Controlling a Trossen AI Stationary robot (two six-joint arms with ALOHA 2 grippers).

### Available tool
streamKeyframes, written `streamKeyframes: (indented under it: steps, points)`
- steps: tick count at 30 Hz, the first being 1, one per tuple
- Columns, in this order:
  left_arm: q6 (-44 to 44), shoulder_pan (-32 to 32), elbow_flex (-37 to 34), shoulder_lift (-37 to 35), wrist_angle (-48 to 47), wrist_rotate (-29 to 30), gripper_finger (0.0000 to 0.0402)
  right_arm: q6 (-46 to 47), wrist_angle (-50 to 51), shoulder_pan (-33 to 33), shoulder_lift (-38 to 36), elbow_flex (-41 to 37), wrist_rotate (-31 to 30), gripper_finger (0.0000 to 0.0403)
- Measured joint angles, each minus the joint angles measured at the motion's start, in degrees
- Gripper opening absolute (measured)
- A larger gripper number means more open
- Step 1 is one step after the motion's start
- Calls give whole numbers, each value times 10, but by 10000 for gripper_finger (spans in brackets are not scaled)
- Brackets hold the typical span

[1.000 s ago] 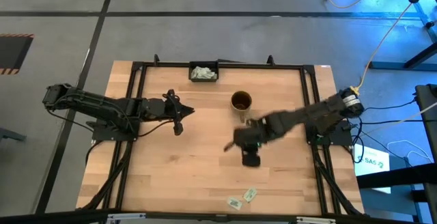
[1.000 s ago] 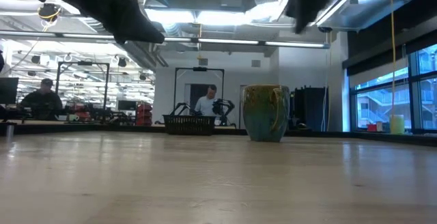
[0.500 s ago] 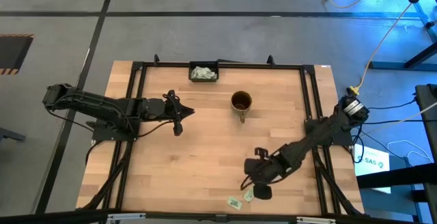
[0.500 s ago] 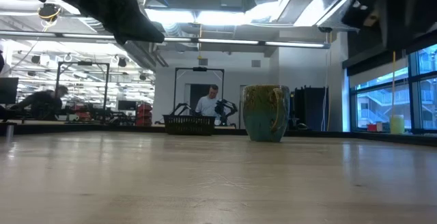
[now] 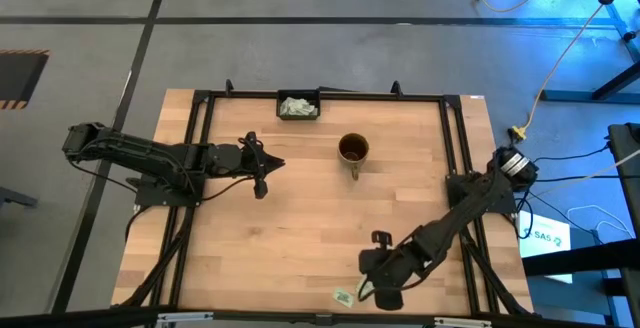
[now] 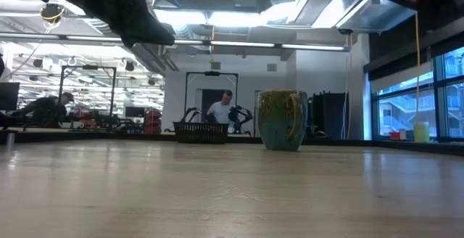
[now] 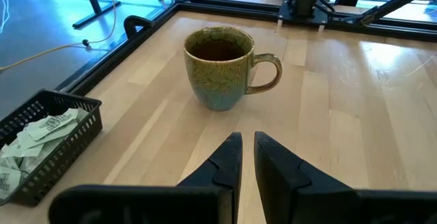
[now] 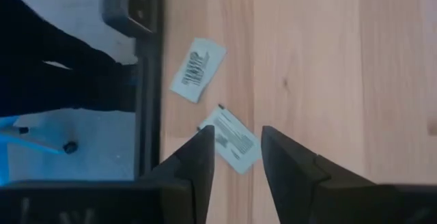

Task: Pick and place Stevia / Truvia into bins
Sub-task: Put the stevia packet into the black container

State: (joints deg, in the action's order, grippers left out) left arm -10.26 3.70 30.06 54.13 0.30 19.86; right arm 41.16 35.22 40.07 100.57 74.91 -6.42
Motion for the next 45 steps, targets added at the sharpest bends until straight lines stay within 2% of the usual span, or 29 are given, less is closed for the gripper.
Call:
streamKeyframes:
  steps: [7,17,29,45]
  points:
    - [0,0,0,0,-4,0,33,49,6,10,66,4,1,124]
    - [3,0,0,0,-5,0,33,67,23,18,128,4,5,124]
    - [6,0,0,0,-5,1,33,56,11,18,143,3,16,123]
    - [6,0,-2,0,-5,0,33,54,18,18,180,8,13,30]
